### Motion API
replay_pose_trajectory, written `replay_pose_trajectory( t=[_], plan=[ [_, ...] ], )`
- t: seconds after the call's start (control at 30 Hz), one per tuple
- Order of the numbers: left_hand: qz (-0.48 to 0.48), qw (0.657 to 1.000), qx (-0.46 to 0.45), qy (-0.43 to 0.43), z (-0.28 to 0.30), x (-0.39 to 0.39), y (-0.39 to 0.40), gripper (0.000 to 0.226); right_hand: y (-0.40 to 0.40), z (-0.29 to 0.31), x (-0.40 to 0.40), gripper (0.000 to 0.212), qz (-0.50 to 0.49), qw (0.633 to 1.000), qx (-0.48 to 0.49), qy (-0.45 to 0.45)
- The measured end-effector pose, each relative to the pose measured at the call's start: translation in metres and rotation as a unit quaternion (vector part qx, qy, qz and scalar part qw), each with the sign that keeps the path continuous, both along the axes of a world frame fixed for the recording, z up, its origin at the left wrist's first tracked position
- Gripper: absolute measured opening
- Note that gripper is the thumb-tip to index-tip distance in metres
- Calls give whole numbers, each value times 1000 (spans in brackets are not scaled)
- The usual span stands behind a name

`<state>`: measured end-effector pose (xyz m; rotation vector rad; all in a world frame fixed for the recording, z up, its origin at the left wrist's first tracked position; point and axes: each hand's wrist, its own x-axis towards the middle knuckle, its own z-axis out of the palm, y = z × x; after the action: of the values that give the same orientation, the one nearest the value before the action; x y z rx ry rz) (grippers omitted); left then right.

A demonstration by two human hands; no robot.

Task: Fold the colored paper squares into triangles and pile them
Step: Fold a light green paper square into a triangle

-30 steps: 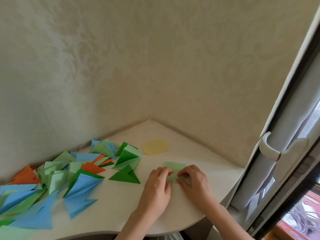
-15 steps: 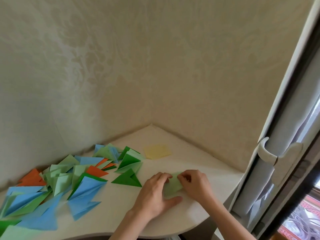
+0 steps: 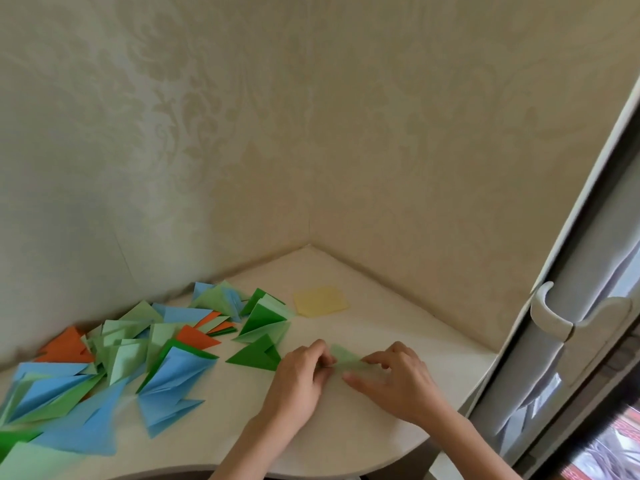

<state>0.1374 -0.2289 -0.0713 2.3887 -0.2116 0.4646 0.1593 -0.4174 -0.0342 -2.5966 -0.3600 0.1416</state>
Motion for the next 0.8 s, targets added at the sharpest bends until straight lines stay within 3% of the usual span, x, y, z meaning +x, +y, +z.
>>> replay_pose_trajectory(
  t=[0.13,0.23,0.47,0.8],
  plan=[
    [18,998,-61,3,-1,10,-2,19,4,-18,22,34,-20,996,-21,-90],
    [30,997,-69,-6,-6,17,-7,15,8,-26,31,33,-34,993,-19,-109],
    [67,996,-45,-31,-16,24,-21,33,16,-41,31,34,-50,987,-26,-150],
    [73,985,-154,37,-17,30,-8,33,8,-43,37,18,-32,991,62,-116]
  ],
)
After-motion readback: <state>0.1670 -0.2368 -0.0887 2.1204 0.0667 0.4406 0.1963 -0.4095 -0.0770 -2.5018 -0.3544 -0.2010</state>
